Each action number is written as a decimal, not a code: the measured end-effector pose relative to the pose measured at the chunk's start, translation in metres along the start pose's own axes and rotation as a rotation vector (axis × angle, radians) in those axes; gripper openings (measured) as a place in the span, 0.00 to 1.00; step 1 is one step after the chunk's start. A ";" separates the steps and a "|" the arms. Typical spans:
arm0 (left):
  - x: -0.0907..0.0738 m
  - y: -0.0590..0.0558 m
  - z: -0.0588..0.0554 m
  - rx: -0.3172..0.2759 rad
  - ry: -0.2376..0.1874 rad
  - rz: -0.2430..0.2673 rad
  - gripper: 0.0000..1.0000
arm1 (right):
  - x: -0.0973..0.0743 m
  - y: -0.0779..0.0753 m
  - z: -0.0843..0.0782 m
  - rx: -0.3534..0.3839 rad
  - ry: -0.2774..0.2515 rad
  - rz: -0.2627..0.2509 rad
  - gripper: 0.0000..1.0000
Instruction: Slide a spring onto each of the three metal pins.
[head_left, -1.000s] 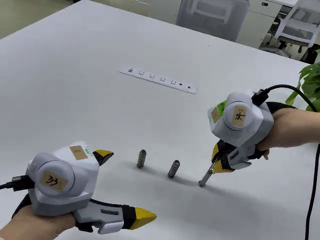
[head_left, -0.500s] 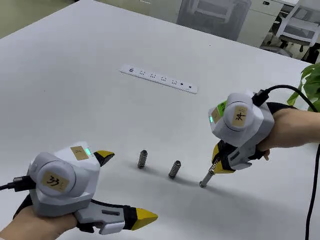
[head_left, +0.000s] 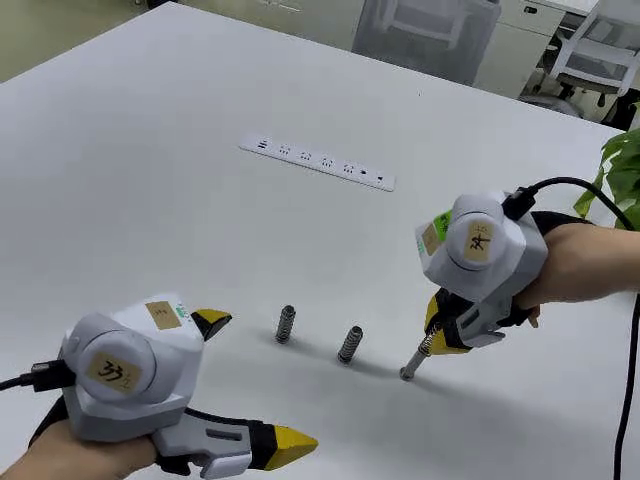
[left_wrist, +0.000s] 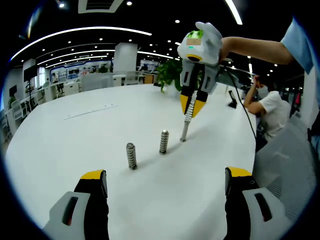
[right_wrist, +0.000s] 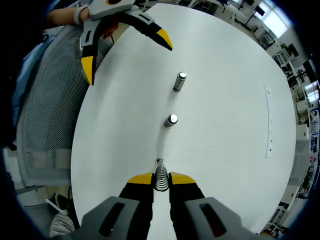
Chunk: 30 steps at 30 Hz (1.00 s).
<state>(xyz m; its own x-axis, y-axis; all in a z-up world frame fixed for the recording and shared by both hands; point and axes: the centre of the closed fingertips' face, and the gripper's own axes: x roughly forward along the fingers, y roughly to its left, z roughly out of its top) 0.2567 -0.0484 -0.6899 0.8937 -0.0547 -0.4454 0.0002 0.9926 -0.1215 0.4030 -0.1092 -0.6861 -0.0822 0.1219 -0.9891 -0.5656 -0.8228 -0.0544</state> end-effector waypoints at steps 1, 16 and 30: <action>0.000 0.000 0.000 -0.001 0.001 -0.002 0.98 | 0.000 0.000 0.000 -0.003 0.002 0.001 0.12; 0.000 0.002 -0.001 -0.008 0.003 0.008 1.00 | 0.019 0.000 0.000 -0.013 0.013 0.025 0.12; 0.001 0.007 -0.016 -0.052 0.060 0.020 1.00 | 0.040 0.001 -0.002 -0.023 0.029 0.051 0.12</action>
<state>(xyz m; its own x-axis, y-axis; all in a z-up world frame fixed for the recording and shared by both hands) 0.2510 -0.0431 -0.7052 0.8649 -0.0429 -0.5002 -0.0421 0.9866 -0.1574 0.4009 -0.1060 -0.7259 -0.0867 0.0633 -0.9942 -0.5423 -0.8402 -0.0062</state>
